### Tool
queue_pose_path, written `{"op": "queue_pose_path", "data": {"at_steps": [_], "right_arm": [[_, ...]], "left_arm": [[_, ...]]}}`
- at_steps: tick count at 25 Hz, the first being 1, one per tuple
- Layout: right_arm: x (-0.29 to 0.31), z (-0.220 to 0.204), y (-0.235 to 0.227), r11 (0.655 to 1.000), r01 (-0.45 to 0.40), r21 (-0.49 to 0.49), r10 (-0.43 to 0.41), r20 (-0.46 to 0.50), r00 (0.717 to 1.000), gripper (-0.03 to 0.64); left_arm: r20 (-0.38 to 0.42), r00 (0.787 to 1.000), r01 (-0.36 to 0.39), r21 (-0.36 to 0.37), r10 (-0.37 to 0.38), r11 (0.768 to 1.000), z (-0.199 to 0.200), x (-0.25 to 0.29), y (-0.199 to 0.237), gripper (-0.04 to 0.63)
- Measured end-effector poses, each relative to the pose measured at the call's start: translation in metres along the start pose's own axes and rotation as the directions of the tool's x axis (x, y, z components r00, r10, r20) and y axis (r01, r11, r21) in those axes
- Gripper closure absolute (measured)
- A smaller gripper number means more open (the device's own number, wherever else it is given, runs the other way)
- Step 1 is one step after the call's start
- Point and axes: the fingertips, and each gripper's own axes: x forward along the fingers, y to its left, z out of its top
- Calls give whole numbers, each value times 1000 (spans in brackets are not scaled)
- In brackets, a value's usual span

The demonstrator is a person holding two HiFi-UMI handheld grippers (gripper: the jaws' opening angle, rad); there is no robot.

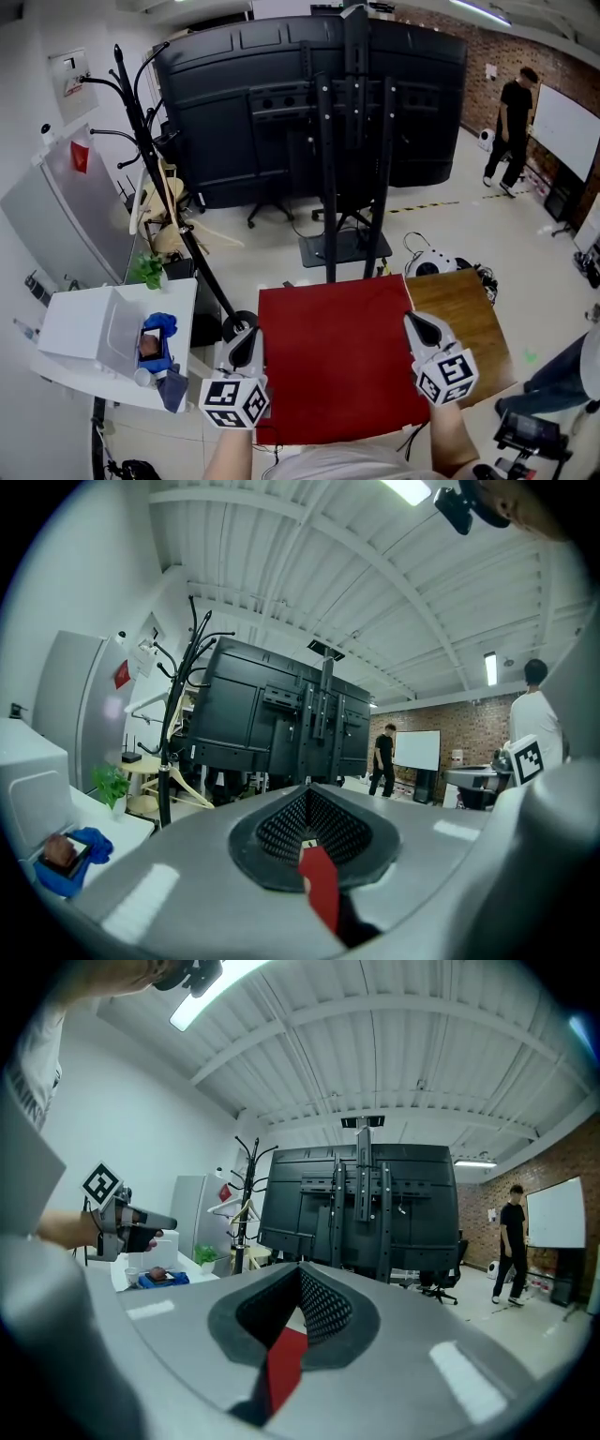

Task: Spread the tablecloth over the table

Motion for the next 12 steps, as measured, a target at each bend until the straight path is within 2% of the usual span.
{"op": "queue_pose_path", "data": {"at_steps": [6,12], "right_arm": [[-1,2,0,1000,1,-15,-1,-5,1000,612],[-3,4,-3,1000,10,-27,-10,0,1000,612]], "left_arm": [[-4,1000,18,-37,-18,999,-1,2,-1,589],[3,1000,24,-29,-23,999,4,3,-5,589]]}}
